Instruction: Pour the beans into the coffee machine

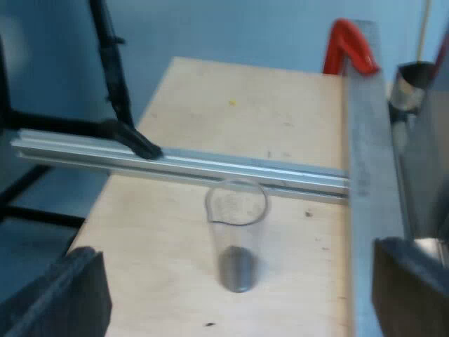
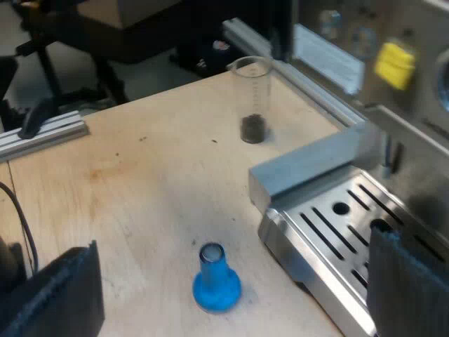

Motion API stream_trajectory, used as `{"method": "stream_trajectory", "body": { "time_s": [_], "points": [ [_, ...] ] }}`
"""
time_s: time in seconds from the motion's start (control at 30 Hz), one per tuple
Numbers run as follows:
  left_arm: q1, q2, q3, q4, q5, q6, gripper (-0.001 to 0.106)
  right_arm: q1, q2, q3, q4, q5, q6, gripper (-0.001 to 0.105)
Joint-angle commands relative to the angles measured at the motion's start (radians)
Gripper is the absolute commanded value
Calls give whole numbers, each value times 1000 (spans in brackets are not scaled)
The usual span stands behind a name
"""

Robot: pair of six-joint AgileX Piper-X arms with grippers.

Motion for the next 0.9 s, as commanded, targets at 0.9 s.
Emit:
{"method": "stream_trajectory", "body": {
  "time_s": [0.9],
  "points": [
    [94, 169, 466, -775, 107, 121, 78, 19, 206, -9, -333, 38, 142, 78]
  ]
}}
